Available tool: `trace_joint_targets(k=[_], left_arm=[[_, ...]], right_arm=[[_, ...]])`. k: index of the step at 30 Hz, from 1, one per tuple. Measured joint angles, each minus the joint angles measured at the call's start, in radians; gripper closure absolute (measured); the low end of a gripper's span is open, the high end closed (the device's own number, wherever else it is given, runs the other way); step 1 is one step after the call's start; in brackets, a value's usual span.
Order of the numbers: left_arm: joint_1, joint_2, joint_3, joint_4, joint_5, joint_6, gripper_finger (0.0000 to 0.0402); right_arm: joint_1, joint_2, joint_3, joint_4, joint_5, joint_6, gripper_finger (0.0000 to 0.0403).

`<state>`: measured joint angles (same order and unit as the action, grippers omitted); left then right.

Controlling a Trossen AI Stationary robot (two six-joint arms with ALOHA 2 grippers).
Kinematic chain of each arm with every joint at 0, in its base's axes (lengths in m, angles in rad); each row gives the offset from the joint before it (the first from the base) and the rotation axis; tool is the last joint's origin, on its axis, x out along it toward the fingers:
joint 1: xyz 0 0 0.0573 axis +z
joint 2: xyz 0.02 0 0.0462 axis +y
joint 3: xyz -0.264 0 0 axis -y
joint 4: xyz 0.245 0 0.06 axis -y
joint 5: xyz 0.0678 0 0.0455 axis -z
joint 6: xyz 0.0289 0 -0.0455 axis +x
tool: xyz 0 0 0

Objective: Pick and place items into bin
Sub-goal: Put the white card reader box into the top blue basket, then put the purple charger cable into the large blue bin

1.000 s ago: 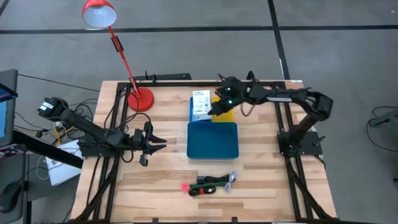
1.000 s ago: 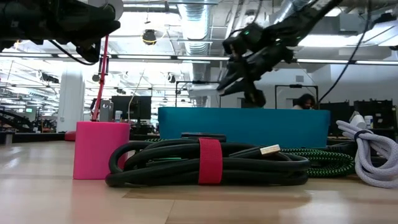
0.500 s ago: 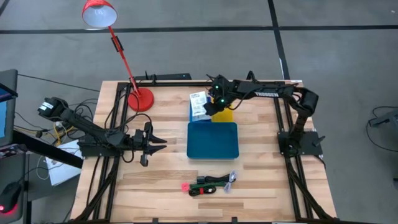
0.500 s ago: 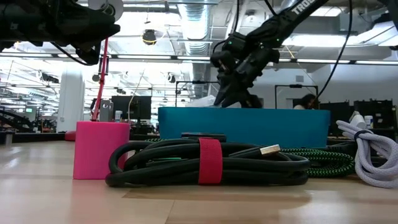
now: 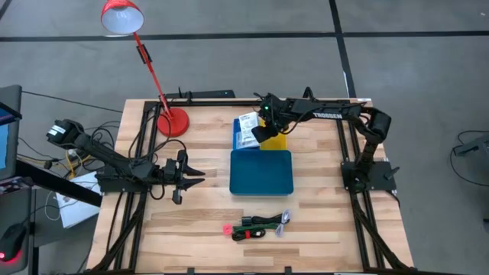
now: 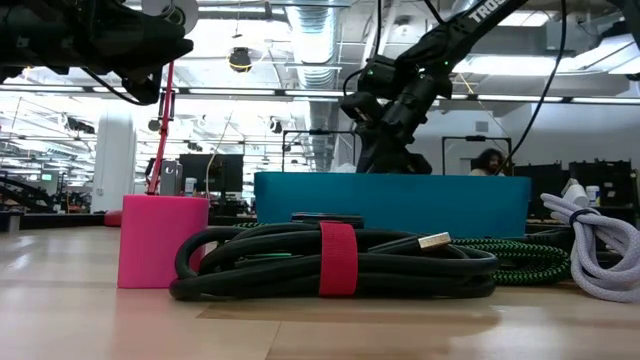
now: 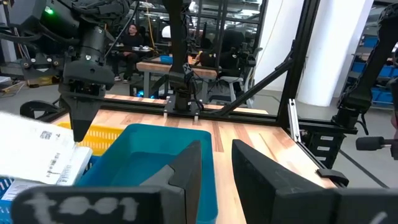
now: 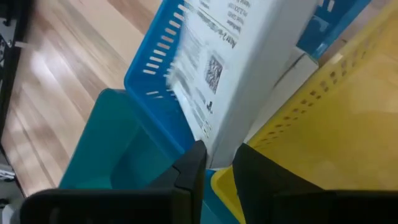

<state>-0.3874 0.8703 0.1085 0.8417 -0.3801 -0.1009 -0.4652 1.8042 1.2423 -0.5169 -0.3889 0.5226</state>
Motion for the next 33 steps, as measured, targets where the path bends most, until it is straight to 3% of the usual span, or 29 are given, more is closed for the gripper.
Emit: trace_joint_targets(k=[16,24,27,33], left_arm=[[0.0,0.0,0.0,-0.001,0.0,0.0,0.0324],[0.0,0.0,0.0,-0.051,0.0,-0.015,0.0324],[0.0,0.0,0.0,-0.051,0.0,-0.015,0.0324],[0.0,0.0,0.0,-0.051,0.0,-0.003,0.0324]], right_arm=[[0.016,-0.012,0.009,-0.023,-0.086,-0.055,0.0249],[0.16,-0.203,0.015,-0.076,-0.098,-0.23,0.0253],[0.277,-0.3,0.015,-0.088,-0.017,-0.286,0.0259],[0.618,-0.423,0.004,-0.126,0.393,-0.441,0.0277]])
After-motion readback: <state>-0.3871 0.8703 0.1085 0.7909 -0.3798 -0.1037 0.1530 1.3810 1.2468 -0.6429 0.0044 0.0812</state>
